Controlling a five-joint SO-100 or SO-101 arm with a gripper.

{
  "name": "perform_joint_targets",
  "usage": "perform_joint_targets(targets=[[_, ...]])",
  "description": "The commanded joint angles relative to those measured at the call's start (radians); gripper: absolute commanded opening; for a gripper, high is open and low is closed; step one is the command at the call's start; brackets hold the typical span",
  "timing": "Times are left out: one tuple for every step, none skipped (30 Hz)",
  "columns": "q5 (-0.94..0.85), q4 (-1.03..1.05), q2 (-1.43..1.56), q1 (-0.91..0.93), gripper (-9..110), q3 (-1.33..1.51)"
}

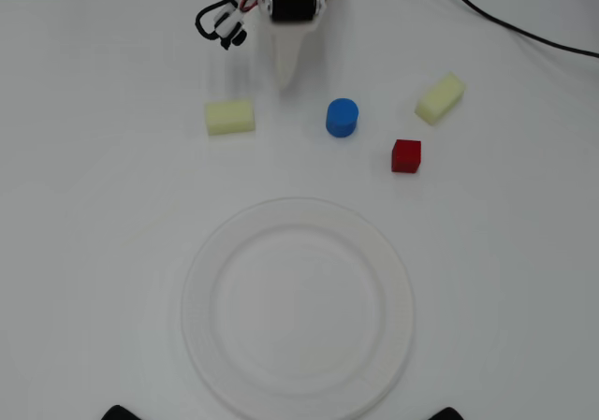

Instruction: Grasp a blue block and put it in the dish.

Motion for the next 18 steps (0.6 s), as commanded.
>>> perform_joint_targets(targets=[[0.029, 0.055, -0.195, -0.035, 11, -0.204], [0.035, 0.078, -0.25, -0.055, 12, -0.247], [0.034, 0.094, -0.291, -0.08, 14, -0.281], [0.034, 0.1, -0.322, -0.104, 16, -0.304], [0.034, 0.1, -0.342, -0.127, 18, -0.318], [0.034, 0.1, -0.36, -0.147, 20, -0.33], [0.035, 0.1, -0.379, -0.164, 22, -0.345], [0.038, 0.1, -0.4, -0.179, 24, -0.36], [0.04, 0.1, -0.42, -0.193, 27, -0.374], [0.043, 0.1, -0.446, -0.204, 29, -0.393], [0.046, 0.1, -0.474, -0.213, 32, -0.41], [0.049, 0.097, -0.503, -0.221, 33, -0.426], [0.051, 0.095, -0.535, -0.225, 34, -0.446], [0.054, 0.092, -0.571, -0.23, 35, -0.466], [0.057, 0.084, -0.604, -0.233, 35, -0.485], [0.058, 0.075, -0.637, -0.238, 35, -0.502], [0.06, 0.066, -0.666, -0.242, 35, -0.515], [0.063, 0.058, -0.69, -0.25, 35, -0.528]])
